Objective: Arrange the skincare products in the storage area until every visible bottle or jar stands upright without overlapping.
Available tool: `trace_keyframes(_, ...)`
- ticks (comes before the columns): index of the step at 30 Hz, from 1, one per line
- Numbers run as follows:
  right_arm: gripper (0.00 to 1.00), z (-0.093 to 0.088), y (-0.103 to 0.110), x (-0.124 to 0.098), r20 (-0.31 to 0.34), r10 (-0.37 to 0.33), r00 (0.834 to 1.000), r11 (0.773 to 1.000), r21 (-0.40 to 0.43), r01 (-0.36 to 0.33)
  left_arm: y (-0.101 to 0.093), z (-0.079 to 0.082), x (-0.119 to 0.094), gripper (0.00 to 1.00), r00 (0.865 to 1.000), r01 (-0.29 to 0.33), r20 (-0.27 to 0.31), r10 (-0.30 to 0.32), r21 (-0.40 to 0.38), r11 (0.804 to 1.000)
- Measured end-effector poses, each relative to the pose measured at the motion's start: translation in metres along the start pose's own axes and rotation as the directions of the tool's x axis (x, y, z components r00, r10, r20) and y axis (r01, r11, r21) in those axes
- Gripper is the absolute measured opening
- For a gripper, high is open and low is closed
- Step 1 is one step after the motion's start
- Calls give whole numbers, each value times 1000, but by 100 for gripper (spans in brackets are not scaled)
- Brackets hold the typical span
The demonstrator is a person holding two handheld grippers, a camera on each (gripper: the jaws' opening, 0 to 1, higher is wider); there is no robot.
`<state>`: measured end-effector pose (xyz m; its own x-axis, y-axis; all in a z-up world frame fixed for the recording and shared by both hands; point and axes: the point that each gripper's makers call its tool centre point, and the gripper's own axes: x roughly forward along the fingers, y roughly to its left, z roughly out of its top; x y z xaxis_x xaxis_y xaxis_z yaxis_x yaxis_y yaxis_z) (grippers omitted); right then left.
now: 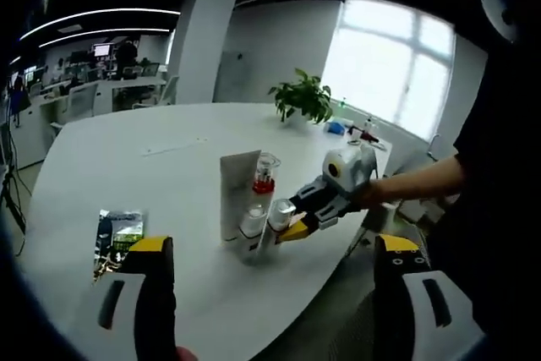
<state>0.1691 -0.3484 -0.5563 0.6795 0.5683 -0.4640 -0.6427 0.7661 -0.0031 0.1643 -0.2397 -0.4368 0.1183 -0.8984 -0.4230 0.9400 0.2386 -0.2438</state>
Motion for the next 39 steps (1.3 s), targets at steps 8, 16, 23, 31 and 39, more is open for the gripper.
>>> trace_keyframes(8,19,-17,3,0,-59,-26,998,999,22,27,2,-3,-1,90,1000,-4,-2,4,-4,1000)
trace_keyframes(16,13,-29,3,4,-86,-51,995,998,29,54,4,-7,-2,88,1000,-4,-12,4,-9,1000)
trace_keyframes(23,12,-21,-3,11,-83,-48,995,999,8,49,3,-9,-1,88,1000,-2,-20,2,-9,1000)
trace_keyframes(31,12,-17,0,16,-99,21,995,999,-42,-26,3,-11,-2,87,1000,-8,-21,7,-15,1000)
trace_keyframes(39,12,-17,-1,17,-115,72,991,994,-71,-80,3,-12,-2,87,1000,-11,-20,11,-20,1000)
